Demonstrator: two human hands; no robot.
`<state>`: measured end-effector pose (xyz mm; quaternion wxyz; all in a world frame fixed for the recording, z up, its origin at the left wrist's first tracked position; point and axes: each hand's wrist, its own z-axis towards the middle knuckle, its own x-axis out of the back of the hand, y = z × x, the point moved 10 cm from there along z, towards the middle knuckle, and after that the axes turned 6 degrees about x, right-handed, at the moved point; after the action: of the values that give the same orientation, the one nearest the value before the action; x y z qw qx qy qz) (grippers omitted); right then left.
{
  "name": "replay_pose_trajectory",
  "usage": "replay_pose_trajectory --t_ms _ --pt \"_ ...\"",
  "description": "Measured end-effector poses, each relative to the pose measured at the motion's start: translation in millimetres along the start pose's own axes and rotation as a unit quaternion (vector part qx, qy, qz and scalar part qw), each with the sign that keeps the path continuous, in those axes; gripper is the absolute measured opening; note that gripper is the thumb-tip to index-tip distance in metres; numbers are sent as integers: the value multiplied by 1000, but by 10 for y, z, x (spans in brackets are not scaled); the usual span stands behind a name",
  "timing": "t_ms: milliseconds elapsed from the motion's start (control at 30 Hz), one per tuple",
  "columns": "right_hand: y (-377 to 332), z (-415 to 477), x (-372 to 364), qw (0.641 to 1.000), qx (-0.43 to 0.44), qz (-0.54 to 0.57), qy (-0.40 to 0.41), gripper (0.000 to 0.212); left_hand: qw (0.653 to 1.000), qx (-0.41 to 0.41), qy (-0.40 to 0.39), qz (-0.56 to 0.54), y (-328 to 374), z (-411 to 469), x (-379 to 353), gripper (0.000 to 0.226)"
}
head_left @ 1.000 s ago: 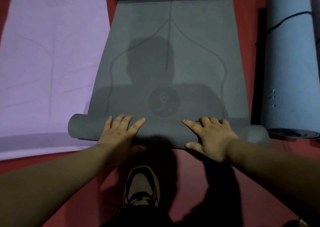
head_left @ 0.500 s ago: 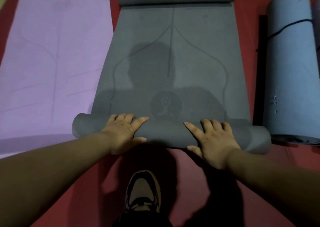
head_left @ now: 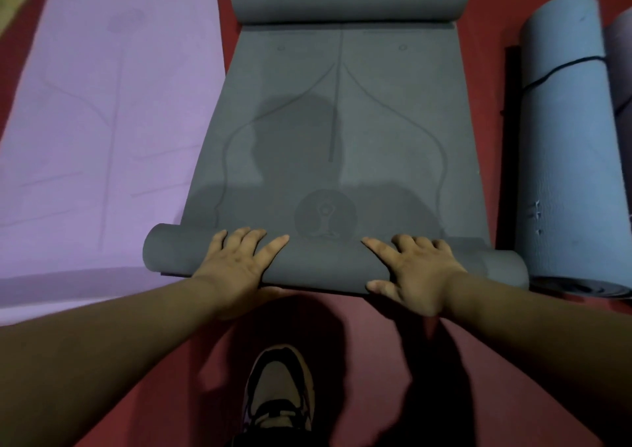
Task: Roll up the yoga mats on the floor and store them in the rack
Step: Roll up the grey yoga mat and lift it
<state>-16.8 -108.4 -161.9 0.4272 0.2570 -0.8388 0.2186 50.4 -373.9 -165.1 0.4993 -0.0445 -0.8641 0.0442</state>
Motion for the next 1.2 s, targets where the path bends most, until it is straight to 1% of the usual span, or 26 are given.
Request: replay_pose_trajectory --t_ms 100,200,267,367,500,533,667,733,867,933,1067,1200 --pt "-52 -92 -22 999 -2 -16 43 81 1000 -11 -18 3 -49 108 78 103" --pt "-101 -138 -105 995 -7 -64 82 86 999 -19 -32 4 -45 165 79 103" --pt "-59 -89 -92 995 -17 -62 81 84 999 -17 -37 -4 -47 191 86 105" --pt "-9 -21 -36 996 -8 -51 66 83 999 -9 -40 -33 -65 242 152 105" --pt "39 38 27 998 0 -44 42 89 998 10 45 -53 -6 108 194 106" --pt "46 51 35 998 4 -45 36 90 998 9 51 -47 21 62 162 108" --pt "70 91 56 998 5 -44 32 89 1000 7 14 -21 -2 95 113 110" --pt "88 103 83 998 11 -37 43 88 1000 1 0 -18 -17 166 148 110" --pt "72 83 128 990 34 -73 119 91 1000 -10 -16 -19 -49 269 171 112" --pt "57 93 92 985 38 -91 139 95 1000 -11 -15 -13 -53 290 168 113" --pt "93 151 126 985 42 -97 134 101 1000 -10 -16 -14 -41 345 225 114" --pt "152 212 209 989 54 -80 112 99 1000 -13 -9 -20 -42 412 302 113"
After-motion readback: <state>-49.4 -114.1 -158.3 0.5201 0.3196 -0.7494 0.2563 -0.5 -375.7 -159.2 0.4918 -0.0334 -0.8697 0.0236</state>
